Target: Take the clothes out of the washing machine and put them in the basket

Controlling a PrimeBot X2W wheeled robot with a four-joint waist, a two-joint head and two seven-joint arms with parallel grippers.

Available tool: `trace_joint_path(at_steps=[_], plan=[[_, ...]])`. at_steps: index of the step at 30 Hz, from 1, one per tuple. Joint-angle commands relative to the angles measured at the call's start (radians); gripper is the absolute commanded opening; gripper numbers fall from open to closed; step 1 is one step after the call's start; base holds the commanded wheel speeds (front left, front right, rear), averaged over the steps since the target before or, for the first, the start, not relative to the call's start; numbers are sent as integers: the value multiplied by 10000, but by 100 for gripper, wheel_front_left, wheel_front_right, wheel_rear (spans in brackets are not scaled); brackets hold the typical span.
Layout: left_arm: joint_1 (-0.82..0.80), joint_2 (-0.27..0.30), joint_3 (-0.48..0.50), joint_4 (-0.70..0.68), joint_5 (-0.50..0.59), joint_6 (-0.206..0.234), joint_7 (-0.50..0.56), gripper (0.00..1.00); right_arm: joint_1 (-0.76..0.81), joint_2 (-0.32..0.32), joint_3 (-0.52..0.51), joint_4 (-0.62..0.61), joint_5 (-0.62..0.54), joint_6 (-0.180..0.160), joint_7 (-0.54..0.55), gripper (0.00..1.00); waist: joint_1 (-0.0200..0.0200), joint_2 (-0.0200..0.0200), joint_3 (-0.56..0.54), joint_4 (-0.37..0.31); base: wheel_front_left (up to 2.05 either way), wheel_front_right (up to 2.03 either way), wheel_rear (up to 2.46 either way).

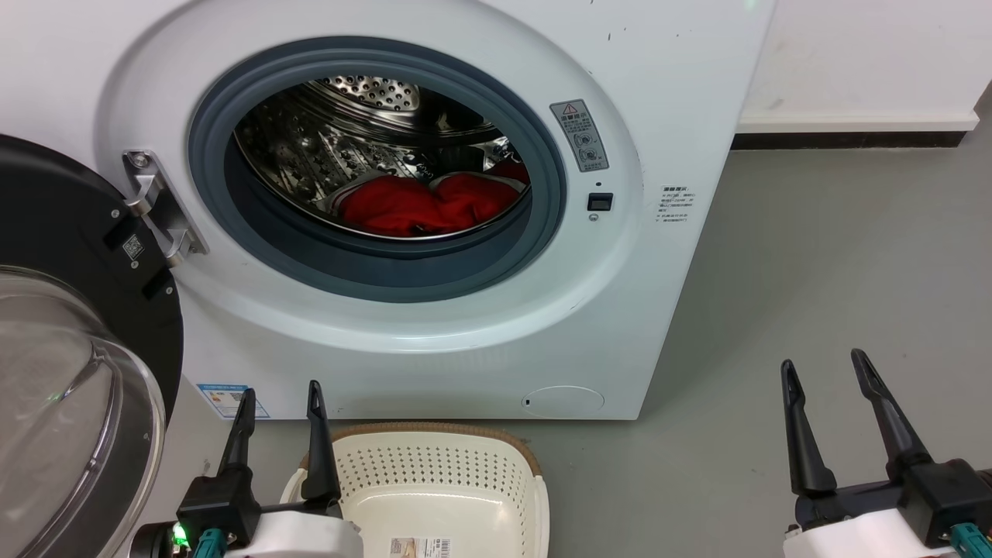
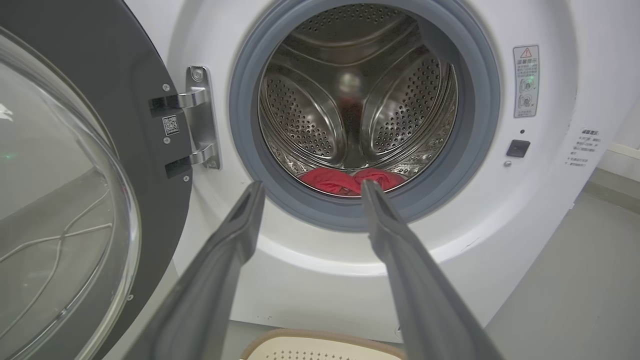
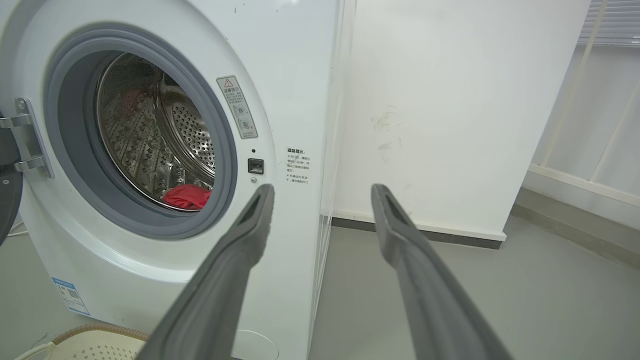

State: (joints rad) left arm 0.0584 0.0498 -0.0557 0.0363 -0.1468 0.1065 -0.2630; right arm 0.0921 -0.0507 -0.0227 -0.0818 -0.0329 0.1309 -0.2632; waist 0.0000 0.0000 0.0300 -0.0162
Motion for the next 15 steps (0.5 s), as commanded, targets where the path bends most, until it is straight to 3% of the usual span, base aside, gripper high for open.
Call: trace_joint_path(at_steps=[1, 15], plan=[[66, 7, 25, 46, -54, -3, -28, 100, 76, 9, -21, 40, 91, -3, -25, 100, 0, 0, 2, 8, 0, 0, 0], [90, 7, 1, 174, 78, 115, -28, 100, 111, 9, 1, 269, 168, -3, -23, 100, 0, 0, -5, 2, 0, 0, 0]])
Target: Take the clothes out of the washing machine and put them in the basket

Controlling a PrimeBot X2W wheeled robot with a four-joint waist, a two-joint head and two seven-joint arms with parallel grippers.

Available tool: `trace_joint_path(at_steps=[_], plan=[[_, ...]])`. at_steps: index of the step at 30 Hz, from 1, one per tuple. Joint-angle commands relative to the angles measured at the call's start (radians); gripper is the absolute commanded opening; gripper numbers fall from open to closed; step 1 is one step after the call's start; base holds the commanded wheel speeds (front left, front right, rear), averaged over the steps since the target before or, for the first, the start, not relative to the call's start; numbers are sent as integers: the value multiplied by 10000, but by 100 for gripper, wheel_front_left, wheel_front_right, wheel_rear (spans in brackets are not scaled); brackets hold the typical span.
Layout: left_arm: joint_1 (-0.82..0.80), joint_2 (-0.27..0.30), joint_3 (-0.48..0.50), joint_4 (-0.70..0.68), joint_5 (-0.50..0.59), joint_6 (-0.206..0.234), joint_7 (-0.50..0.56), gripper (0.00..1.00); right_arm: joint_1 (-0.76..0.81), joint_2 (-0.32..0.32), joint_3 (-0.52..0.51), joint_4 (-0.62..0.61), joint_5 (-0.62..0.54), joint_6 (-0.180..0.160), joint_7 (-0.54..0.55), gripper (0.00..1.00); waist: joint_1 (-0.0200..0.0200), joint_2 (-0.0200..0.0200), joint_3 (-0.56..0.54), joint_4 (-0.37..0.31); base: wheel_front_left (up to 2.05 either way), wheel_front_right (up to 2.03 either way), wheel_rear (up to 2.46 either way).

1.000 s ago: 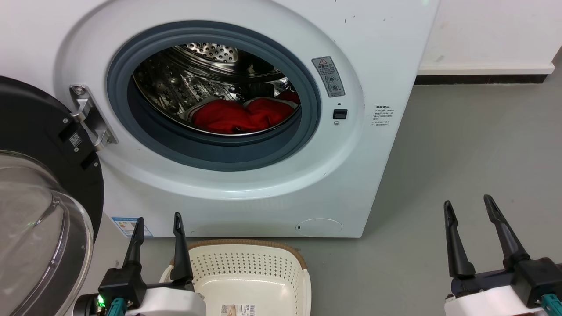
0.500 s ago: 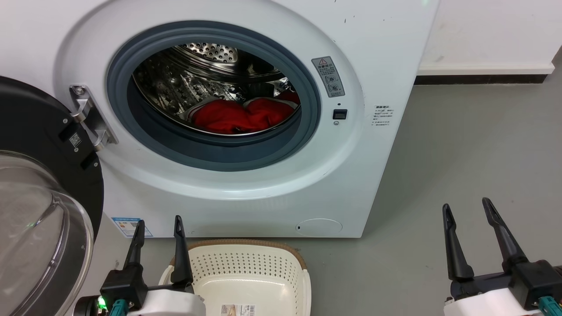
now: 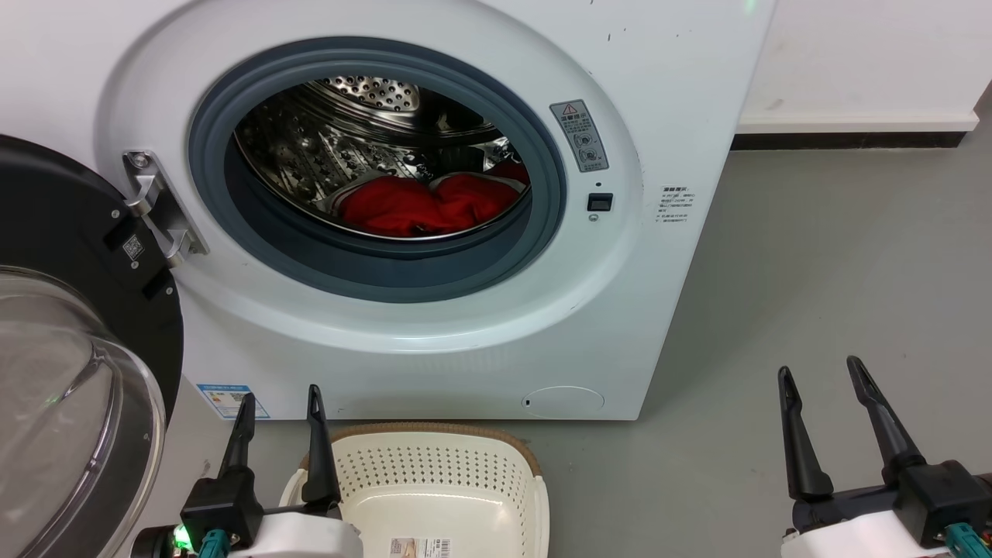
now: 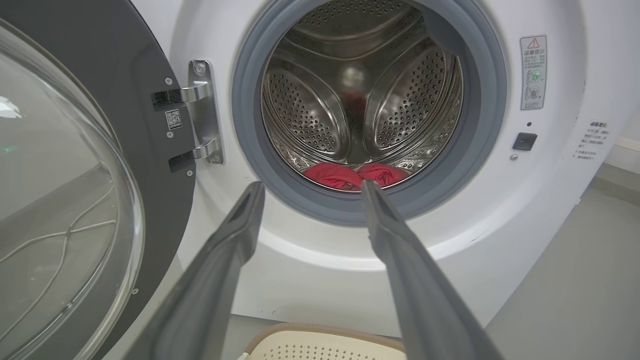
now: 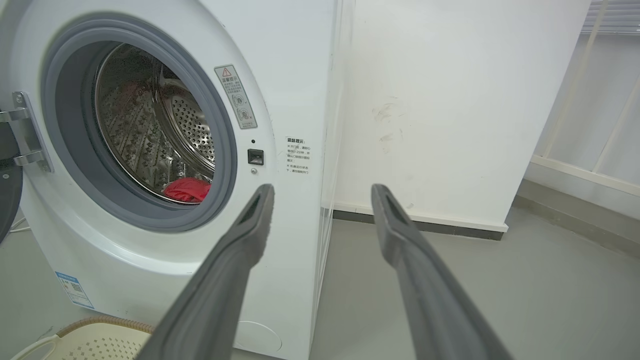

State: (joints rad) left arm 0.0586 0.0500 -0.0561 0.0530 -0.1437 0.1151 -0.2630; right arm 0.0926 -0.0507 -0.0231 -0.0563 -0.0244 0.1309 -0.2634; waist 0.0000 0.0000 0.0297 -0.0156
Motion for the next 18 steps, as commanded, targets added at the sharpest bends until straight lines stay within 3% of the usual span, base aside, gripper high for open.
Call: trace_joint_path(at_steps=[1, 18], plan=[[95, 5, 7, 11, 97, 57, -28, 100, 103, 9, 11, 25, 83, -3, -21, 100, 0, 0, -1, -8, 0, 0, 0], [54, 5, -40, 78, 367, 228, -28, 100, 105, 11, 12, 59, 78, -3, -21, 100, 0, 0, 21, -9, 0, 0, 0]])
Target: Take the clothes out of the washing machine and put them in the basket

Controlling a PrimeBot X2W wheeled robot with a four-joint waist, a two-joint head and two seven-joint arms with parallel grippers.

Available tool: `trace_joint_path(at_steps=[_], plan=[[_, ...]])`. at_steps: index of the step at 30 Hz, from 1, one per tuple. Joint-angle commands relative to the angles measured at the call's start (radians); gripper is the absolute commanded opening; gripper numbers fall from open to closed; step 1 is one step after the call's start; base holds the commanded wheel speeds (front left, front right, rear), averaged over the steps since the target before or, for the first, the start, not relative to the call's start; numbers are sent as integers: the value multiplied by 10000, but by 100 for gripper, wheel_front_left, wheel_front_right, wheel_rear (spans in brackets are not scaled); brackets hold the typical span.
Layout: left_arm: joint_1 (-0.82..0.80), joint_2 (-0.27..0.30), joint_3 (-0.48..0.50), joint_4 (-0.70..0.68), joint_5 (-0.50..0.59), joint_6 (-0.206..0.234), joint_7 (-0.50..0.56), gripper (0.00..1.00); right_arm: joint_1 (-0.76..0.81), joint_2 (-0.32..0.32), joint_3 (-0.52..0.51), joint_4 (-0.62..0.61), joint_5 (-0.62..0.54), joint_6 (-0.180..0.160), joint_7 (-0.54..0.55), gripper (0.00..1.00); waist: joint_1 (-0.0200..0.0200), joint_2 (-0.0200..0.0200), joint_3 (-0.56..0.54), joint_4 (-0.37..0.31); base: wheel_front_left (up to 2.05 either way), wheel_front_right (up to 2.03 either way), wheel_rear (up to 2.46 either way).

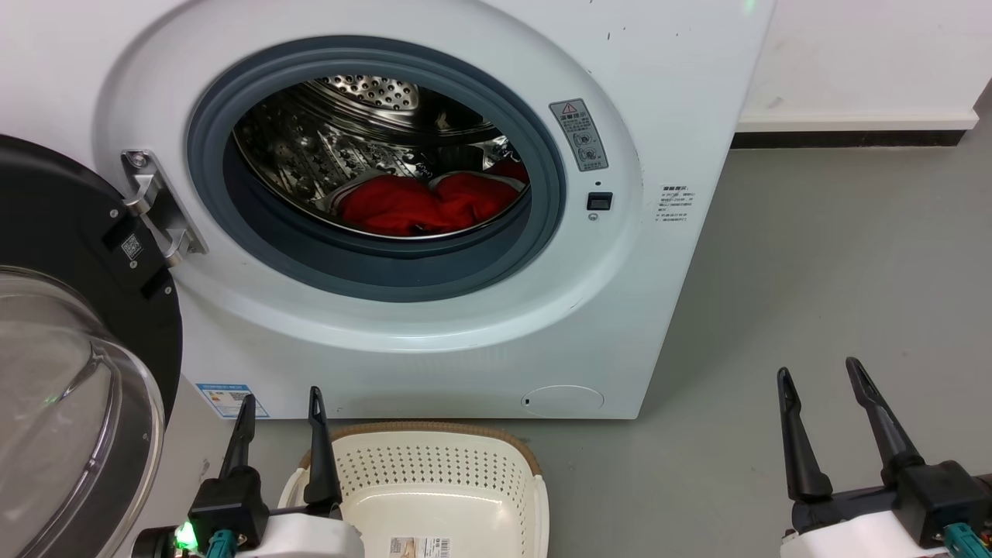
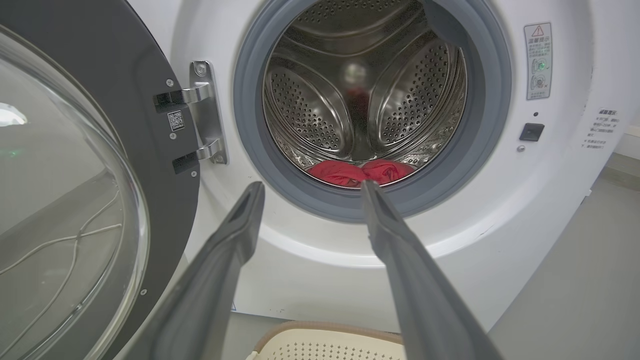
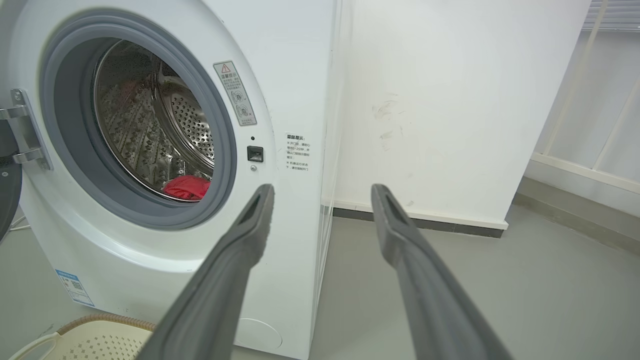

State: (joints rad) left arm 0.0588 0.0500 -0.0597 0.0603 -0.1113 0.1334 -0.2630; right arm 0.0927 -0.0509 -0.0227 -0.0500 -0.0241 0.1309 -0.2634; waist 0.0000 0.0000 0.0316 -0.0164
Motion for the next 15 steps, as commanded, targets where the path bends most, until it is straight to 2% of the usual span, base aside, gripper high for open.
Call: trace_joint_path(at_steps=[1, 8, 15], plan=[[55, 5, -5, 6, 64, 56, -28, 100, 105, 13, 13, -6, 83, -3, -21, 100, 0, 0, 5, -4, 0, 0, 0], [50, 5, 24, 22, 105, 54, -28, 100, 95, 13, 29, -27, 89, -3, -21, 100, 0, 0, 66, -56, 0, 0, 0], [-808, 4, 115, 340, 344, -366, -28, 100, -288, 13, 54, -125, 143, -3, -21, 100, 0, 0, 593, -200, 0, 0, 0]])
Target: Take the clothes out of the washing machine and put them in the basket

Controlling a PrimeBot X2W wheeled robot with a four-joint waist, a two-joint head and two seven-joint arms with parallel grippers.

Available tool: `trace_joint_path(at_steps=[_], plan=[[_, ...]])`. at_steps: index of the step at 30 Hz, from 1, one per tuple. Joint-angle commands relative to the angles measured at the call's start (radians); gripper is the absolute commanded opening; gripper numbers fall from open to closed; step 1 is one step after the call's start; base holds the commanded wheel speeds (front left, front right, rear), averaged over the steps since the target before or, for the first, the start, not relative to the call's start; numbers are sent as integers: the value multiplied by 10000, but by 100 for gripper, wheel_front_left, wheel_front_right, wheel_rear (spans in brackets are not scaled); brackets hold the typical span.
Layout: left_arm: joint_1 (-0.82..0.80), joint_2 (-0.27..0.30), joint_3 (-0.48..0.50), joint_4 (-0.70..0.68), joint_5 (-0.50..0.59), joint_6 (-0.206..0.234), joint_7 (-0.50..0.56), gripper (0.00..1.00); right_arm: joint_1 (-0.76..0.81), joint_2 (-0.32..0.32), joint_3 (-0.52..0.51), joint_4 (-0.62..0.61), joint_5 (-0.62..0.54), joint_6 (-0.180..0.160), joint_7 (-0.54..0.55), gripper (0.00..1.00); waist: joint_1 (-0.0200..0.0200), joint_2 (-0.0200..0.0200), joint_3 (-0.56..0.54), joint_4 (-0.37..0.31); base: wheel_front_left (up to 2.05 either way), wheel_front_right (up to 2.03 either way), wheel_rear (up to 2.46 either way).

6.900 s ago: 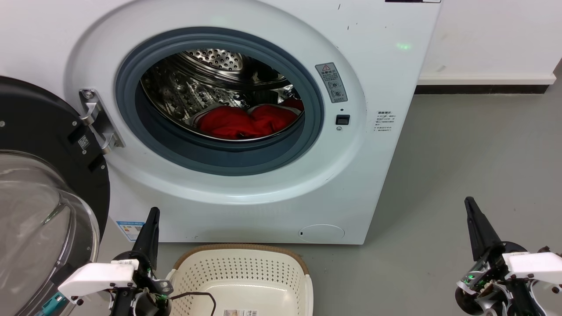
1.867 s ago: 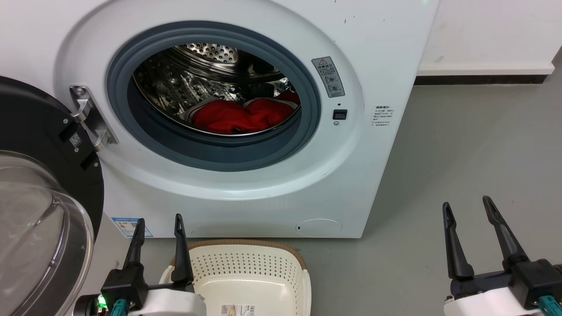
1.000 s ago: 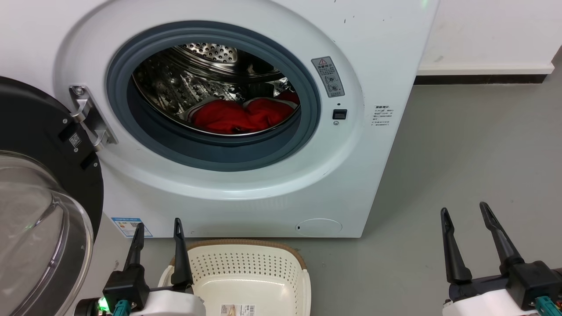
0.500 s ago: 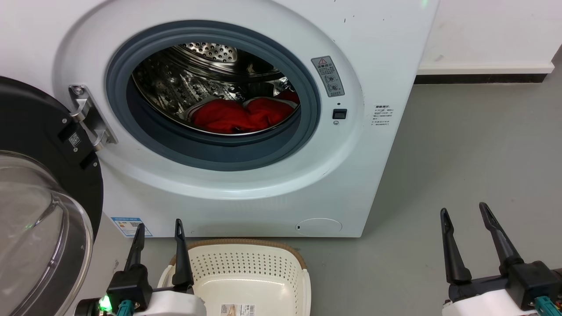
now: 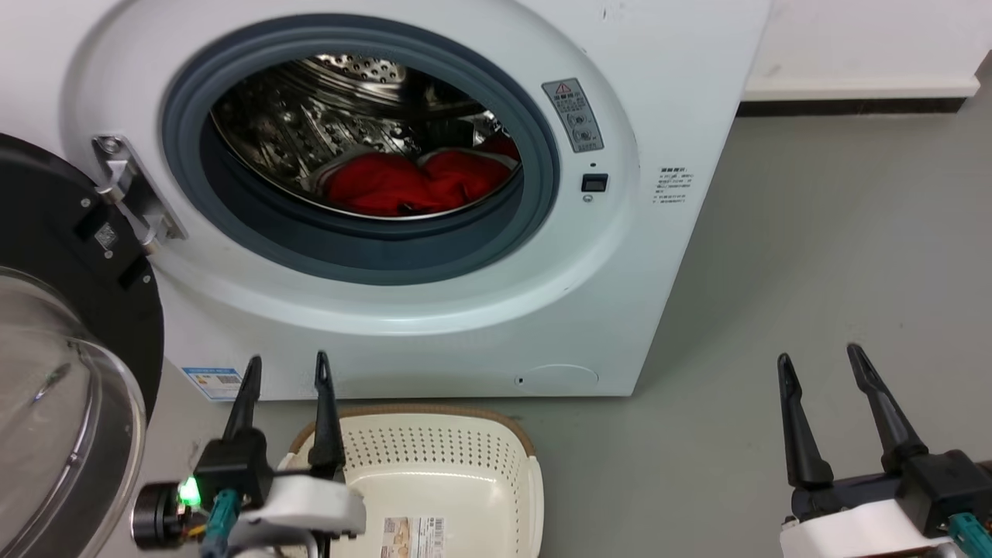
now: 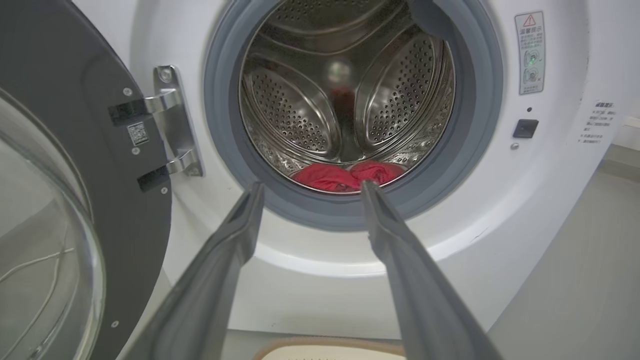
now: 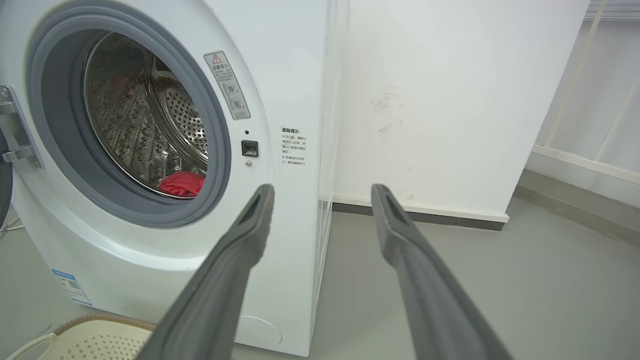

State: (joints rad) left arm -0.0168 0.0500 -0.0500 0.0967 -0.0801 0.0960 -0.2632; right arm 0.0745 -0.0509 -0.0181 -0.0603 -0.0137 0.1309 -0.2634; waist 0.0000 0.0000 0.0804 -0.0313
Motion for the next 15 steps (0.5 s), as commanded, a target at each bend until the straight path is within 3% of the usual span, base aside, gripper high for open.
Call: trace_joint_path(at_steps=[1, 6, 15], plan=[[-266, 4, 39, 77, 75, -90, -24, 100, -162, 13, -1, -35, 40, -3, -21, 100, 0, 0, 220, -84, 0, 0, 0], [-1720, 230, 152, 1022, 247, -629, -26, 100, -531, 13, 37, -111, 28, -3, -21, 100, 0, 0, 965, -369, 0, 0, 0], [-5594, 1071, 2, 4313, 665, -1291, -23, 100, -1423, 15, 56, -249, 165, -5, -21, 100, 0, 0, 2618, -1079, 0, 0, 0]])
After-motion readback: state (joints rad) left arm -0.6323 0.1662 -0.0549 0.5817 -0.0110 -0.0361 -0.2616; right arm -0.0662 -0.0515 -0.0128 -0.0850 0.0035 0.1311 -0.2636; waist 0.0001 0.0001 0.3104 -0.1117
